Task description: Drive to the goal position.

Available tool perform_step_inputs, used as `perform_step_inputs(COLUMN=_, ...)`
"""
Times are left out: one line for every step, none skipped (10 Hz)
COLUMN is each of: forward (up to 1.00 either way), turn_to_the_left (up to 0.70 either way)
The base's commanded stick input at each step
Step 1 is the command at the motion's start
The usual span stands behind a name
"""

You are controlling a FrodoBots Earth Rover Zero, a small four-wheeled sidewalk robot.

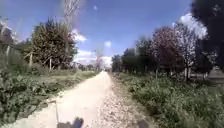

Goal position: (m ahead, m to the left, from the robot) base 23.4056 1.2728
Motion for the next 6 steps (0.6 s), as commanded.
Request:
perform_step_inputs(forward=0.68, turn_to_the_left=0.00)
perform_step_inputs(forward=0.67, turn_to_the_left=0.00)
perform_step_inputs(forward=0.67, turn_to_the_left=0.00)
perform_step_inputs(forward=0.66, turn_to_the_left=-0.04)
perform_step_inputs(forward=0.66, turn_to_the_left=-0.26)
perform_step_inputs(forward=0.66, turn_to_the_left=-0.15)
